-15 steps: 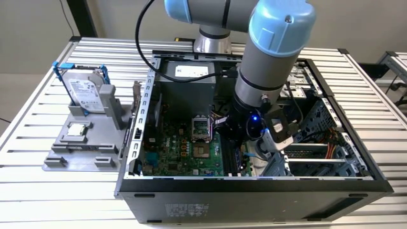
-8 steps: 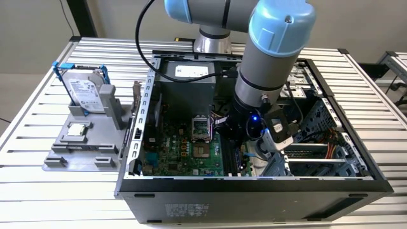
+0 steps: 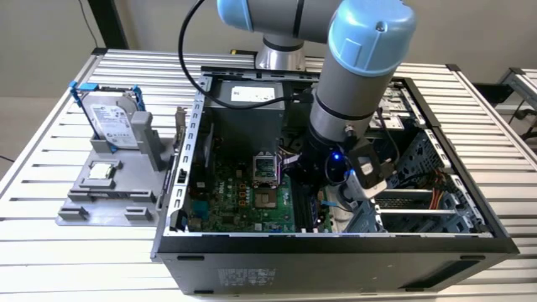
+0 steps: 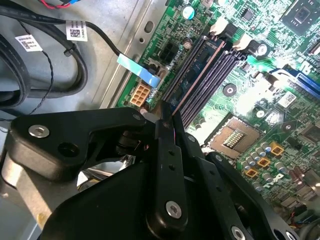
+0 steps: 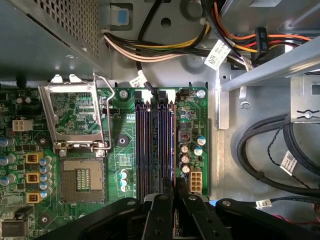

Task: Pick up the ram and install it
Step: 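Insert the ram into the slot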

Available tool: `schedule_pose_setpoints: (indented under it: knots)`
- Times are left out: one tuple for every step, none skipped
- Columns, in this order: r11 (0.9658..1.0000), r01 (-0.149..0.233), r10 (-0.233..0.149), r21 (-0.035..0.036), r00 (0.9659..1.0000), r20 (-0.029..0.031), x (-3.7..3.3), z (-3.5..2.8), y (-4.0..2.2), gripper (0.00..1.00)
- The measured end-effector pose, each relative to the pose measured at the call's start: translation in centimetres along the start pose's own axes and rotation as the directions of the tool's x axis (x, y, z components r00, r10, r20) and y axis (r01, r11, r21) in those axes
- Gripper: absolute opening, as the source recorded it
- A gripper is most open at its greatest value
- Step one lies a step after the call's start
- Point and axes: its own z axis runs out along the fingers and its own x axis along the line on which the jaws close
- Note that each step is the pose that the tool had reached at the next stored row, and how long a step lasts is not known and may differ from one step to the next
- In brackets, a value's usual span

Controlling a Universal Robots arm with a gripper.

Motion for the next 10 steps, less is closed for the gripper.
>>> schedule_pose_setpoints:
  knots:
    - [1.0000, 0.000, 0.000, 0.0004, 1.0000, -0.0002, 0.00, 0.05, -0.01, 0.00]
    - [1.0000, 0.000, 0.000, 0.0005, 1.0000, -0.0004, 0.00, 0.10, -0.01, 0.00]
    - [1.0000, 0.000, 0.000, 0.0005, 1.0000, -0.0005, 0.01, 0.14, -0.02, 0.00]
    - [1.0000, 0.000, 0.000, 0.0007, 1.0000, -0.0007, 0.01, 0.17, -0.02, 0.00]
    - [1.0000, 0.000, 0.000, 0.0006, 1.0000, -0.0007, 0.01, 0.21, -0.02, 0.00]
    - [1.0000, 0.000, 0.000, 0.0004, 1.0000, -0.0008, 0.01, 0.25, -0.01, 0.00]
    - [1.0000, 0.000, 0.000, 0.0004, 1.0000, -0.0009, 0.01, 0.29, -0.01, 0.00]
    - [1.0000, 0.000, 0.000, 0.0005, 1.0000, -0.0010, 0.01, 0.33, -0.01, 0.00]
    - [1.0000, 0.000, 0.000, 0.0005, 1.0000, -0.0010, 0.00, 0.37, -0.01, 0.00]
    - [1.0000, 0.000, 0.000, 0.0006, 1.0000, -0.0011, 0.01, 0.44, -0.01, 0.00]
